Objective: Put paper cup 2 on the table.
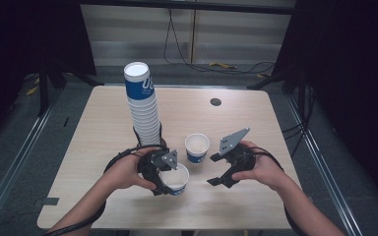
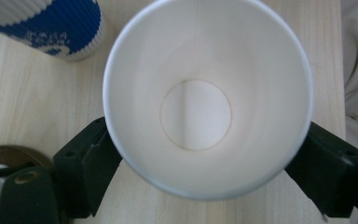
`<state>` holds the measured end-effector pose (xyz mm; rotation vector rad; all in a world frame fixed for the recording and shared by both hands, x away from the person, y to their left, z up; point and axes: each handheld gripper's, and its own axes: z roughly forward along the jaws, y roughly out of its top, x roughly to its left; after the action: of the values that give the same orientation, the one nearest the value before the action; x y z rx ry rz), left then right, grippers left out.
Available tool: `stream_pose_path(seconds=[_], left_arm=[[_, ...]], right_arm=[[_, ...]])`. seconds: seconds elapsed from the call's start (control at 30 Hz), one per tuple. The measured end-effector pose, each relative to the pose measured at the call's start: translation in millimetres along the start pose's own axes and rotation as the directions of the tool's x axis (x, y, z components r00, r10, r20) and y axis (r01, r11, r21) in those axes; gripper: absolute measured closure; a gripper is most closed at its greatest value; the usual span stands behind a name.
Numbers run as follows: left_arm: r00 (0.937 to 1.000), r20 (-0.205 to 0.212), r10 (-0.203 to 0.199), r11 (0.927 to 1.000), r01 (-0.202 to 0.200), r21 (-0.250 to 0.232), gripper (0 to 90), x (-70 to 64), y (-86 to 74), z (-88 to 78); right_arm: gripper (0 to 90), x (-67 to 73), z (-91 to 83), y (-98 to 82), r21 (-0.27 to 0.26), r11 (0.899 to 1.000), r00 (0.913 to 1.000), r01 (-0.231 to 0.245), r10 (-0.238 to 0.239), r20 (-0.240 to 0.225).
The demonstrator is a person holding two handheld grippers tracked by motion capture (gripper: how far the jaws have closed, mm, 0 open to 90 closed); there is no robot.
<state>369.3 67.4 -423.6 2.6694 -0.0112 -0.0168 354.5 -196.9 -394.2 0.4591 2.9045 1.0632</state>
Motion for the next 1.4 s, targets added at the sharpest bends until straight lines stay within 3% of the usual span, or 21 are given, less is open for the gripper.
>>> stream_pose_path(seconds=[0.13,0.2,0.27,0.37,0.47,0.5,0.6,0.8,0.83,0.9,1.0,1.13,1.23,1.4], left_arm=[[0.9995,-0.006,-0.029,0.9993,0.029,-0.021,15.4,0.8,-7.5,-3.3],[0.9997,-0.007,-0.026,0.9994,0.025,-0.023,15.4,1.6,-10.3,-5.0],[0.9983,-0.008,-0.057,0.998,0.057,-0.029,15.4,0.8,-15.7,-6.3],[0.9972,-0.008,-0.074,0.9961,0.074,-0.048,15.4,2.2,-22.2,-8.6],[0.9971,-0.006,-0.075,0.9957,0.075,-0.055,15.4,3.7,-27.2,-10.2],[0.9952,-0.006,-0.098,0.9933,0.097,-0.063,15.4,3.9,-31.8,-11.2],[0.9956,-0.003,-0.094,0.9936,0.093,-0.064,15.4,5.1,-35.5,-12.8],[0.9916,-0.012,-0.129,0.9878,0.127,-0.09,15.4,5.6,-48.8,-17.4],[0.9885,-0.013,-0.151,0.9826,0.149,-0.111,15.4,6.2,-53.9,-18.1],[0.9874,0.0,-0.158,0.9811,0.157,-0.113,15.4,6.7,-56.5,-19.4],[0.9832,-0.012,-0.182,0.9748,0.179,-0.133,15.4,7.3,-65.1,-21.9],[0.981,-0.021,-0.193,0.9701,0.187,-0.154,15.4,8.3,-70.3,-24.9],[0.977,-0.025,-0.212,0.9618,0.204,-0.183,15.4,10.4,-77.0,-28.7],[0.9741,-0.033,-0.224,0.957,0.213,-0.197,15.5,11.3,-83.5,-30.8]], right_arm=[[17.0,-0.3,-0.4,-5.2,0.007,1.0,0.9999,-0.01,0.01,0.012],[17.0,-0.8,-0.6,-9.0,-0.001,1.0,0.9998,-0.017,0.017,0.01],[17.0,-0.7,-1.0,-11.9,-0.004,1.0,0.9997,-0.024,0.024,0.01],[16.9,-0.9,-1.7,-17.4,-0.002,1.0,0.9994,-0.027,0.027,0.019],[16.9,-1.3,-2.4,-21.7,-0.007,0.999,0.999,-0.036,0.036,0.025],[16.9,-1.8,-3.0,-26.1,-0.02,0.999,0.9984,-0.049,0.049,0.027],[16.7,-2.2,-3.7,-30.5,-0.023,0.999,0.9983,-0.049,0.05,0.03],[16.1,-3.5,-8.3,-41.5,-0.049,0.995,0.9946,-0.091,0.094,0.045],[16.0,-3.8,-9.6,-45.4,-0.047,0.994,0.9934,-0.099,0.101,0.055],[16.0,-4.3,-10.0,-47.8,-0.051,0.993,0.9923,-0.106,0.109,0.059],[15.9,-5.5,-11.4,-58.4,-0.052,0.991,0.9884,-0.124,0.128,0.081],[15.9,-6.1,-12.2,-66.3,-0.064,0.989,0.9857,-0.136,0.142,0.092],[15.9,-6.4,-13.0,-76.9,-0.077,0.984,0.9811,-0.158,0.165,0.101],[15.9,-5.6,-14.8,-88.5,-0.081,0.982,0.9768,-0.172,0.181,0.116]])
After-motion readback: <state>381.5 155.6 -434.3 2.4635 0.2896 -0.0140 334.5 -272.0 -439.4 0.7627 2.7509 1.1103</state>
